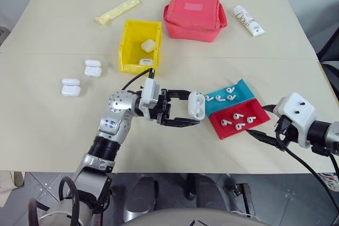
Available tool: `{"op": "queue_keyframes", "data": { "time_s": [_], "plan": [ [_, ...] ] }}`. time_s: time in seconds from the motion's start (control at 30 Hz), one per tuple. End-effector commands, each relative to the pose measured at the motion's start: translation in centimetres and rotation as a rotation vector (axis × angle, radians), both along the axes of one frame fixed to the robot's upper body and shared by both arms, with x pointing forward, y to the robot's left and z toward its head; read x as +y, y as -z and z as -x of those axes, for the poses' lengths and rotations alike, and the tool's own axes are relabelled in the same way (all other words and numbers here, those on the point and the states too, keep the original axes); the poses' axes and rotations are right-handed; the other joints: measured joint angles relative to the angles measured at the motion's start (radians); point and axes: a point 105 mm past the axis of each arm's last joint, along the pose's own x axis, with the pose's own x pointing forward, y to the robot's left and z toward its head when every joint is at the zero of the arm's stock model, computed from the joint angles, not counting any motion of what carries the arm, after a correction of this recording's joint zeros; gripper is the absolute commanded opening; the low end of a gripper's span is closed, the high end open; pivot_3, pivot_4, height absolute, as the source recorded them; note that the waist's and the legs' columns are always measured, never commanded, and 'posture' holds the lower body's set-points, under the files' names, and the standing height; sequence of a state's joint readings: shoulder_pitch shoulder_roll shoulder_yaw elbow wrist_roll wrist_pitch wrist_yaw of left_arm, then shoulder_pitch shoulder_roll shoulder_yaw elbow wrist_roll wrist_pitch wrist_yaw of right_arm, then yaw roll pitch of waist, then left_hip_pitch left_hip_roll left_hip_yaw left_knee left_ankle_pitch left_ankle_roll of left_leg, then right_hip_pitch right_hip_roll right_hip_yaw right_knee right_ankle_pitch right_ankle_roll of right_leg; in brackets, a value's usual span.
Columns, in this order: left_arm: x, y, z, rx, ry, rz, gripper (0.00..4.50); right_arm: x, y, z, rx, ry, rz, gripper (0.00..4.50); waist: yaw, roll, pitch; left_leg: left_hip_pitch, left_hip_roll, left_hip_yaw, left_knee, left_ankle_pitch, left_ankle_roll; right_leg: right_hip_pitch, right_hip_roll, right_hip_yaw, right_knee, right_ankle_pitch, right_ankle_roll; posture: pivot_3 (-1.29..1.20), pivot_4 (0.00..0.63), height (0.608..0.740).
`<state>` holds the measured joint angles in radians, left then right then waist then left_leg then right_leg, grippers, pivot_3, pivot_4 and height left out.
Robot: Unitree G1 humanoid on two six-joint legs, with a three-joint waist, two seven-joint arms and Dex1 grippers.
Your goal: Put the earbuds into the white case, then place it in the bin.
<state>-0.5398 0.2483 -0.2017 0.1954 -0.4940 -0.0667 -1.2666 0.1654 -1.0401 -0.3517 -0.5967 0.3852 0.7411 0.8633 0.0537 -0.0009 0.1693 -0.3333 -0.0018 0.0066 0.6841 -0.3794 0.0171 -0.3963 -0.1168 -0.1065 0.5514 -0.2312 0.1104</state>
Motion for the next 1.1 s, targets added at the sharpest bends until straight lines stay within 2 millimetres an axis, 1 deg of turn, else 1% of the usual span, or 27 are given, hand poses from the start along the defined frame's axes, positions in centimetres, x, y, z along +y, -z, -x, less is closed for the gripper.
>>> {"op": "queue_keyframes", "data": {
  "time_s": [0.03,0.17,0.2,0.23,0.27,0.37,0.47,0.6,0.67,0.77,0.93,1.1],
  "plan": [
    [-0.1,-0.9,0.6,-0.041,-0.003,0.027,2.76,0.7,-0.6,0.1,-0.003,-0.072,0.063,4.11,-0.001,0.0,0.0,0.0,0.0,0.0,0.0,0.0,0.0,0.0,0.0,0.0,0.0,0.0,0.0,0.0,0.15,0.74],
    [0.0,-0.8,1.2,-0.031,-0.002,0.03,2.76,1.1,-0.1,0.1,0.049,-0.093,0.115,4.11,-0.001,0.001,0.0,0.0,0.0,-0.001,0.0,0.0,0.0,0.0,0.0,0.0,-0.001,0.0,0.0,0.0,0.15,0.74],
    [0.1,-0.7,1.4,-0.03,0.001,0.027,2.76,1.1,0.1,0.2,0.074,-0.092,0.111,3.85,0.0,0.001,0.0,0.0,0.0,-0.002,0.0,0.0,0.0,0.0,0.0,0.0,-0.001,0.0,0.0,0.0,0.15,0.74],
    [0.1,-0.6,1.5,-0.028,0.003,0.024,2.76,1.3,0.2,0.2,0.085,-0.105,0.117,3.78,0.0,0.001,0.0,-0.001,0.0,-0.002,0.0,0.0,0.0,0.0,0.0,0.0,-0.001,0.0,-0.001,0.0,0.15,0.74],
    [0.2,-0.6,1.6,-0.027,0.005,0.023,2.76,1.5,0.3,0.3,0.096,-0.121,0.129,3.6,-0.001,0.001,0.0,-0.001,0.0,-0.002,0.0,0.0,0.0,0.0,0.0,0.0,-0.001,0.0,-0.001,0.0,0.15,0.74],
    [0.3,-0.5,1.8,-0.023,0.004,0.019,2.76,2.0,0.3,0.2,0.125,-0.14,0.142,3.6,0.0,0.001,0.0,-0.001,0.0,-0.003,0.0,0.0,0.0,0.0,-0.001,0.0,-0.001,0.0,-0.001,0.0,0.15,0.74],
    [0.3,-0.3,1.9,-0.021,0.009,0.012,2.76,2.2,0.4,0.3,0.164,-0.144,0.146,3.11,-0.001,0.001,0.0,-0.001,0.0,-0.003,0.0,0.0,0.0,0.0,-0.001,-0.001,-0.001,-0.001,-0.003,0.0,0.15,0.74],
    [0.1,-0.3,1.8,-0.021,0.005,0.014,2.76,2.7,0.4,-0.2,0.163,-0.177,0.171,1.77,-0.001,0.001,0.0,-0.001,0.0,-0.003,0.0,0.0,0.0,0.0,-0.001,-0.001,-0.001,-0.002,-0.004,0.0,0.15,0.74],
    [0.1,-0.4,1.8,-0.022,0.006,0.016,2.76,2.8,0.6,-0.3,0.179,-0.185,0.18,1.18,-0.001,0.001,0.0,-0.001,0.0,-0.003,0.0,0.0,0.0,0.0,-0.001,-0.001,-0.001,-0.002,-0.004,0.0,0.15,0.74],
    [0.0,-0.3,1.9,-0.02,0.0,0.021,2.76,2.9,0.8,-0.5,0.2,-0.211,0.211,1.18,-0.002,0.001,0.0,-0.001,0.0,-0.003,0.0,0.0,0.0,0.0,-0.001,-0.001,-0.001,-0.002,-0.004,0.0,0.15,0.74],
    [0.1,-0.3,1.8,-0.019,-0.01,0.02,2.76,2.8,0.9,-1.5,0.195,-0.216,0.246,1.18,-0.003,0.002,0.0,-0.001,0.0,-0.003,0.0,0.0,0.0,-0.001,-0.001,-0.001,-0.001,-0.002,-0.004,0.0,0.15,0.74],
    [0.1,-0.3,1.8,-0.018,-0.019,0.021,2.76,2.8,0.6,-1.9,0.185,-0.232,0.273,1.18,-0.003,0.002,0.0,-0.001,0.0,-0.003,0.0,0.0,0.0,-0.001,-0.001,-0.001,-0.001,-0.002,-0.003,0.0,0.15,0.74]
  ]
}}
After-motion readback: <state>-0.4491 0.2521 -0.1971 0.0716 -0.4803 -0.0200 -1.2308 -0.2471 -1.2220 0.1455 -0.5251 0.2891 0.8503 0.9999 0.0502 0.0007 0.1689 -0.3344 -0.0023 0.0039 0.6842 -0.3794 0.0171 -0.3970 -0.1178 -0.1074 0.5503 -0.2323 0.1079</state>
